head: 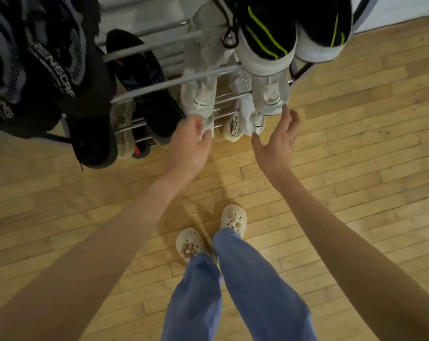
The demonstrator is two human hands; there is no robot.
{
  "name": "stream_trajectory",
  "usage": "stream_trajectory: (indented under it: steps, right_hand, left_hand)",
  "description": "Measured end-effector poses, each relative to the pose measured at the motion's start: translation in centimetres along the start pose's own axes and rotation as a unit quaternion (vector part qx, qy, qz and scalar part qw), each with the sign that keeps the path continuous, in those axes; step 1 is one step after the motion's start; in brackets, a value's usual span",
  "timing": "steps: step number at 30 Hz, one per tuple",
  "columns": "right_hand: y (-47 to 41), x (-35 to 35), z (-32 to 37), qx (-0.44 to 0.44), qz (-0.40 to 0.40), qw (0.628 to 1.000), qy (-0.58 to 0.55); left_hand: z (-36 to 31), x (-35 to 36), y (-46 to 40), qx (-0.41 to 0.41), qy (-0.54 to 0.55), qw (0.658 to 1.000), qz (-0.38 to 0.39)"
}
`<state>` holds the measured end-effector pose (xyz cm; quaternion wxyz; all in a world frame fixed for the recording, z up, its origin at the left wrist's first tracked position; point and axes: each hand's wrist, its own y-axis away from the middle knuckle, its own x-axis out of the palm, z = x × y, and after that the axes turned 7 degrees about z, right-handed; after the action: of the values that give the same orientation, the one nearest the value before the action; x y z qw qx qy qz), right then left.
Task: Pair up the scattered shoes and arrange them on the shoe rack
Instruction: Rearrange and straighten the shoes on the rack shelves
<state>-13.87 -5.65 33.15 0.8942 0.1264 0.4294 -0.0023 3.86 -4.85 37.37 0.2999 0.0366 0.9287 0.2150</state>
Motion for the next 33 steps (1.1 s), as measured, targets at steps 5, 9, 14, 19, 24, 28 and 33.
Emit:
stream_trajectory:
  steps: [5, 9, 14, 19, 24, 28, 33]
  right_hand:
    - [-2.0, 2.7, -0.9, 0.000, -0.053, 0.998, -0.033]
    - [-4.0, 5.1, -1.7, -0.043, -0.140, 0.988, -0.056]
    - [-6.1, 7.5, -4.0, -0.123, -0.256, 0.956, -0.074]
    - [-8.9, 9.4, -6.9, -0.237, -0.337, 0.906, -0.100]
    - [-11.4, 11.0, -7.9, -0.323, -0.392, 0.854, -0.111]
    - [-12.9, 12.0, -8.5, -0.383, -0.406, 0.818, -0.140]
    - [-15.0, 10.9, -8.5, -0.380, -0.405, 0.811, -0.184]
  left_hand:
    - [1.7, 1.3, -2.1, 0.141, -0.083, 0.981, -0.104]
    - [2.9, 3.3, -4.3, 0.179, -0.135, 0.951, -0.215]
    - [4.2, 5.9, -7.2, 0.183, -0.168, 0.933, -0.261]
    - [5.1, 7.7, -9.5, 0.241, -0.091, 0.882, -0.394]
    - [4.2, 10.2, -11.3, 0.348, 0.004, 0.842, -0.412]
    - [3.5, 11.7, -12.3, 0.392, 0.071, 0.810, -0.430]
    - [2.8, 11.6, -13.5, 0.426, 0.099, 0.775, -0.455]
